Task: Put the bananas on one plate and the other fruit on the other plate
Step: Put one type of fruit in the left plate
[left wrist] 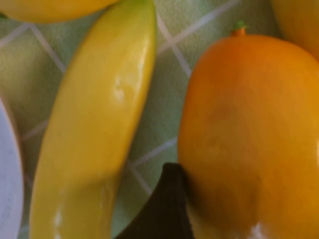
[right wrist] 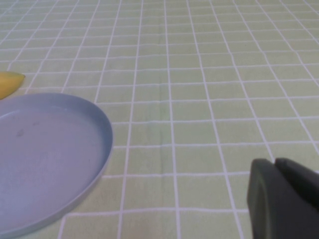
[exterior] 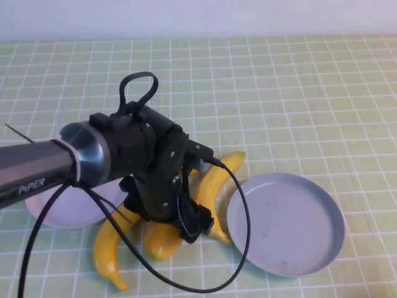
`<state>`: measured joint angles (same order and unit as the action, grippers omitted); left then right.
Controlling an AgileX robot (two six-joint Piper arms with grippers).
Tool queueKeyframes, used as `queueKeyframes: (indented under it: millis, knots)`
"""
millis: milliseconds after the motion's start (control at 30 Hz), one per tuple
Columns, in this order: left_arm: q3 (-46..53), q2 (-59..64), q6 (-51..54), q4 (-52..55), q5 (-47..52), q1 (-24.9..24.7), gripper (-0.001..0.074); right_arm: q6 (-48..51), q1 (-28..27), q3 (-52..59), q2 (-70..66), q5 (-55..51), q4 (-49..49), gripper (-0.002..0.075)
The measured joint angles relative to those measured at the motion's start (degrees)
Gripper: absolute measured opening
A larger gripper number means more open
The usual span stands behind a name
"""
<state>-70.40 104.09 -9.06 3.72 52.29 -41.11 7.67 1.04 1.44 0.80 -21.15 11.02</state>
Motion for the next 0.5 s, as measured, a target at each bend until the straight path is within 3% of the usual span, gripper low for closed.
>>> queueKeyframes:
  millis: [167,233,333,500]
  knots:
    - [0.00,0.85,-0.53,0.00,-0.92,0.00,0.0628,0.00,0.00,0.00,0.00,0.00,0.00,-0.0015]
    - [0.00,1.23,-0.67,0.00,-1.07,0.00,0.0606,0.00,0.00,0.00,0.00,0.00,0.00,-0.0015]
    - [0.00,1.76,-0.79,0.00,-1.35,0.00,0.0513,0.00,0.00,0.00,0.00,0.00,0.00,-0.0015]
    - [-0.67,1.76,-0.79,0.00,-1.31,0.00,0.0503,0.00,0.00,0.00,0.00,0.00,0.00,-0.0015]
